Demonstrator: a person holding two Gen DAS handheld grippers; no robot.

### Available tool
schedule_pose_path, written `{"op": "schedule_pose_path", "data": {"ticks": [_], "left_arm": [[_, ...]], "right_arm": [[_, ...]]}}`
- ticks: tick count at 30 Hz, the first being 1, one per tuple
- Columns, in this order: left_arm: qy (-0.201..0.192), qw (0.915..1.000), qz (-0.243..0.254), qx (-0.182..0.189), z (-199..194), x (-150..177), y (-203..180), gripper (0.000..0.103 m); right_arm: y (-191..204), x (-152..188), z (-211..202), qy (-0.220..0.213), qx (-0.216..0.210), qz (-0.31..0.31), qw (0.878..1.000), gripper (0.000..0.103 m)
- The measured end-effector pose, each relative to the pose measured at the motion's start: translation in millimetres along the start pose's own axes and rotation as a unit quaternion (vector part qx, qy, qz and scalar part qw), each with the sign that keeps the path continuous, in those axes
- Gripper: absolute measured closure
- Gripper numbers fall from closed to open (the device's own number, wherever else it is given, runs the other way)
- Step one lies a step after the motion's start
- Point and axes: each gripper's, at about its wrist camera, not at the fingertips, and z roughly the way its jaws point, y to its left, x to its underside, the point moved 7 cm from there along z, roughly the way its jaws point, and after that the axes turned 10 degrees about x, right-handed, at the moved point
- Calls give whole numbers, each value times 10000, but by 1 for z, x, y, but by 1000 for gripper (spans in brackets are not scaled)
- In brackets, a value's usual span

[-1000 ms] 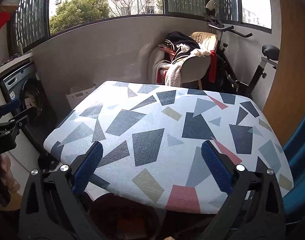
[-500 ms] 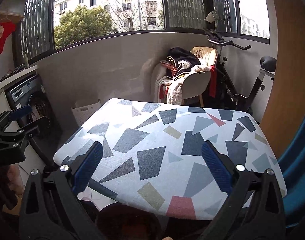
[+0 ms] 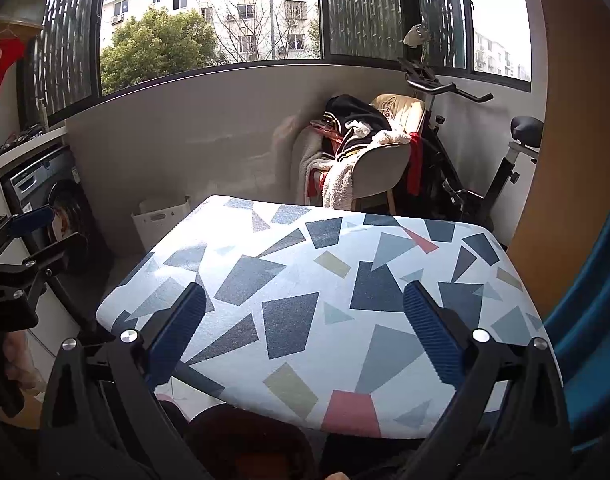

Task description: Collect trash

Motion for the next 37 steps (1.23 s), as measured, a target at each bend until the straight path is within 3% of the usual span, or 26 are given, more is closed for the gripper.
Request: {"op": "schedule_pose_path", "data": {"ticks": [37], "left_arm": [[233, 9996, 97, -143, 15, 18, 3, 6]], "right_arm": [[-3, 12, 5, 152, 67, -112, 9998, 6]]}}
